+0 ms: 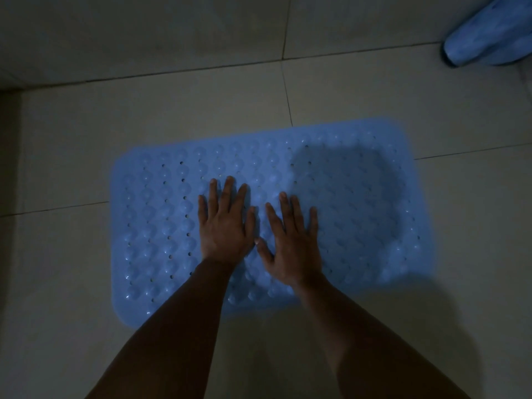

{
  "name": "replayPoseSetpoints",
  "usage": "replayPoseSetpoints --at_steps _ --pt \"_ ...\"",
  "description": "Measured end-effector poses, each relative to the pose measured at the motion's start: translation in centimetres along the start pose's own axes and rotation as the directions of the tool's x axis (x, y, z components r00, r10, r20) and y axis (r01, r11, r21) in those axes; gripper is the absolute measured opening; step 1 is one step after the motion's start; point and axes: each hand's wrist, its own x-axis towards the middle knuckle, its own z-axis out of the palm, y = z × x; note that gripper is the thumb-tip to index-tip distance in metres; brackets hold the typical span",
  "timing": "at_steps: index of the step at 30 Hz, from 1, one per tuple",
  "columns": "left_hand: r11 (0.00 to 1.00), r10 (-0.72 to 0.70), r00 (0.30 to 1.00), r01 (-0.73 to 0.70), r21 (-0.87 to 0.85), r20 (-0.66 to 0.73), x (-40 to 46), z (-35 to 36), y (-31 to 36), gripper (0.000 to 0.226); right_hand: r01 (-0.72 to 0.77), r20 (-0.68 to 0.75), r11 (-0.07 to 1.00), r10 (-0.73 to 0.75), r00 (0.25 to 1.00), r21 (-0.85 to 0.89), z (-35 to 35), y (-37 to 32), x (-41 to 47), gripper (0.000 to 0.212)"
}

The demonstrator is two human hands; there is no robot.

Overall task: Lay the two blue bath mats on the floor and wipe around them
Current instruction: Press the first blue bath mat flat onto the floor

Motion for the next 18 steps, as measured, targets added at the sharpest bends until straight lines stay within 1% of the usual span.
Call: replayPoseSetpoints --at_steps 4,7,8,10,12,13,15,18 --pt "0.999 0.011 1.0 -0.012 -0.036 -0.006 -0.8 -0.1 0.5 0.062 0.001 0.004 0.999 -0.001 1.0 0.032 -0.1 -0.1 0.1 0.075" --pt "0.999 0.001 1.0 -0.001 -0.049 -0.007 -1.8 -1.3 0.7 0.06 -0.012 0.044 0.994 0.007 0.999 0.107 -0.6 -0.3 0.0 0.071" --pt "0.998 -0.007 1.0 0.006 -0.058 -0.012 -2.0 -1.7 0.8 0.06 -0.02 0.06 0.988 0.01 0.998 0.153 -0.9 -0.3 0.2 0.069" --pt "0.999 -0.013 1.0 0.013 -0.051 -0.001 -2.4 -2.3 0.9 0.06 -0.04 0.049 0.948 0.026 0.998 0.317 -2.5 0.0 0.8 0.065" --pt "0.999 0.004 1.0 -0.003 -0.049 0.027 -2.7 -2.5 2.1 0.062 -0.047 -0.029 0.893 0.067 0.997 0.448 -5.0 1.7 1.0 0.06" --pt "0.999 0.011 0.999 -0.009 -0.051 0.042 -2.8 -2.3 2.9 0.064 -0.042 -0.077 0.879 0.089 0.993 0.474 -6.1 3.0 1.1 0.056" --pt "0.997 0.047 0.997 -0.043 -0.066 0.069 -2.7 -1.7 5.5 0.066 -0.078 -0.125 0.874 0.156 0.98 0.48 -8.4 6.1 1.0 0.051" --pt "0.985 0.167 0.983 -0.162 -0.062 0.083 -2.3 0.0 10.3 0.065 -0.19 -0.112 0.878 0.263 0.958 0.439 -10.7 11.2 -0.1 0.053"
